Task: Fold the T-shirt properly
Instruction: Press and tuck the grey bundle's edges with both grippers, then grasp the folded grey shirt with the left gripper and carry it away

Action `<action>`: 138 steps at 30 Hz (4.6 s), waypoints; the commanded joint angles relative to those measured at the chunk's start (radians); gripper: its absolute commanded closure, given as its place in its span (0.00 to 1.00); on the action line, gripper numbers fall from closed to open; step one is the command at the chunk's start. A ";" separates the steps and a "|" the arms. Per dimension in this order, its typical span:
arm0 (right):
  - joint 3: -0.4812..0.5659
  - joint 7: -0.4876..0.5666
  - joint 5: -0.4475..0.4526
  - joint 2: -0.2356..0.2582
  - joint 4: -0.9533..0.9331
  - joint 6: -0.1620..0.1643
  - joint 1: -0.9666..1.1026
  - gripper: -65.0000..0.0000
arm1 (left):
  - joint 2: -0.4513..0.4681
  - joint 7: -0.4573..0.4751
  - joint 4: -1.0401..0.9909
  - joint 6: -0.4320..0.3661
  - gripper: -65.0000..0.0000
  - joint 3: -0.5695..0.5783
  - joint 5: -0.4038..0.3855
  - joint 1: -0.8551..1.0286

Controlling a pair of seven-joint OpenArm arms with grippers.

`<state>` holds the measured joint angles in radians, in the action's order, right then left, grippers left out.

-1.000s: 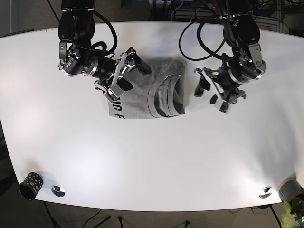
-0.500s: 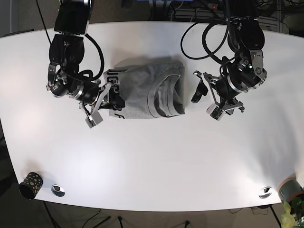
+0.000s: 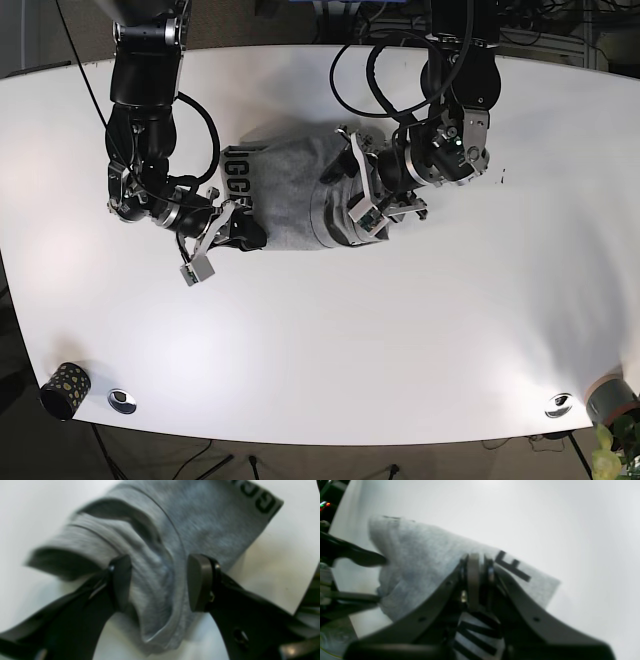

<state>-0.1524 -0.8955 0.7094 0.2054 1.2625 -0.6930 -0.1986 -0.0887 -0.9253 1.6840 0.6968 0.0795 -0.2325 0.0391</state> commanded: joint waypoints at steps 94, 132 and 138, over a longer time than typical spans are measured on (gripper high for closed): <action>0.359 0.180 -0.472 -0.102 0.448 -0.005 0.339 0.97 | 0.059 0.168 0.118 -0.408 0.30 0.050 0.200 -0.029; 0.092 0.178 -0.472 -0.099 0.457 -0.005 0.331 0.97 | 0.349 0.426 -0.428 -0.300 0.22 -0.363 0.209 0.064; 0.055 0.178 -0.472 -0.100 0.457 -0.005 0.334 0.97 | 0.491 0.432 -0.551 -0.231 0.22 -0.498 0.209 0.063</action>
<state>-0.0937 -0.7403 0.2161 0.1009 1.6955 -0.6922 0.1474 0.3496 -0.3649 1.1969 0.4923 -0.3786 -0.1551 0.0799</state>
